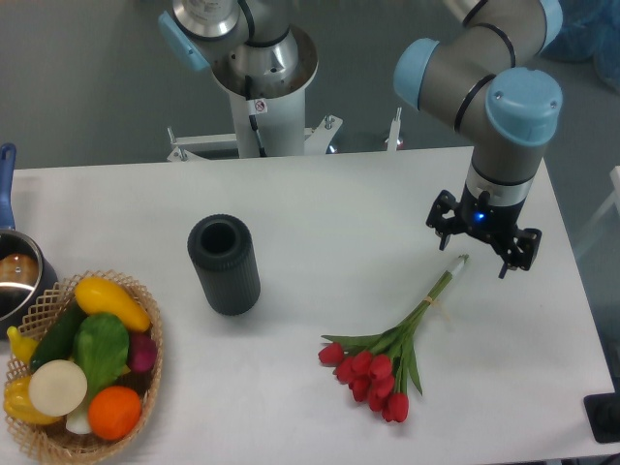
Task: Pick up the flowers from the table
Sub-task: 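Move the open gripper toward the green stems of the red tulips, then lower the gripper onto the tulip stems and close it around them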
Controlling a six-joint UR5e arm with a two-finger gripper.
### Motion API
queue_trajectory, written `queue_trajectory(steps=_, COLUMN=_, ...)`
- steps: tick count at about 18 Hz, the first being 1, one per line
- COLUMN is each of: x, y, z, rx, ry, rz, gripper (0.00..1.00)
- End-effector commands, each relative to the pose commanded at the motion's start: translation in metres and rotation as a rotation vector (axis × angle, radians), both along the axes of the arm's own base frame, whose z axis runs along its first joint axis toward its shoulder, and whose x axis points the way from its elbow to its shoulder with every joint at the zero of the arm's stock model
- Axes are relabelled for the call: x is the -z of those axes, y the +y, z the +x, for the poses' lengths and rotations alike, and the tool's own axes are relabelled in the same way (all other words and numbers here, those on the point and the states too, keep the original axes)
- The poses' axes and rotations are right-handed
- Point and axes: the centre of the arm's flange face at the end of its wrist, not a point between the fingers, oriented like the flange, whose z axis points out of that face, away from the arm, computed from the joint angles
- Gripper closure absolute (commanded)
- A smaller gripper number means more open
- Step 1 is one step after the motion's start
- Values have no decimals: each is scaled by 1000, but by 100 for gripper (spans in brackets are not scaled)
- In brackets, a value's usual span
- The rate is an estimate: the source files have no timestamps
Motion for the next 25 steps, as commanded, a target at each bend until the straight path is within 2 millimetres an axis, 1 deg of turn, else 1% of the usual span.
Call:
queue_trajectory(steps=6, x=6, y=1, z=4, rx=2, ry=-12, rz=-3, gripper=0)
queue_trajectory(steps=8, x=16, y=0, z=9, rx=-6, ry=-14, rz=-1, gripper=0)
queue_trajectory(steps=11, x=40, y=-3, z=17, rx=-3, ry=32, rz=26, gripper=0)
queue_trajectory(steps=13, x=55, y=-4, z=24, rx=-3, ry=18, rz=22, gripper=0)
queue_trajectory(steps=14, x=58, y=-3, z=26, rx=0, ry=15, rz=21, gripper=0)
queue_trajectory(steps=15, x=60, y=1, z=28, rx=8, ry=15, rz=21, gripper=0)
queue_trajectory(steps=17, x=69, y=6, z=30, rx=11, ry=19, rz=22, gripper=0)
queue_trajectory(steps=20, x=81, y=24, z=36, rx=25, ry=15, rz=17, gripper=0)
queue_trajectory(steps=24, x=92, y=58, z=44, rx=26, ry=4, rz=20, gripper=0)
queue_trajectory(steps=25, x=93, y=72, z=43, rx=0, ry=6, rz=31, gripper=0)
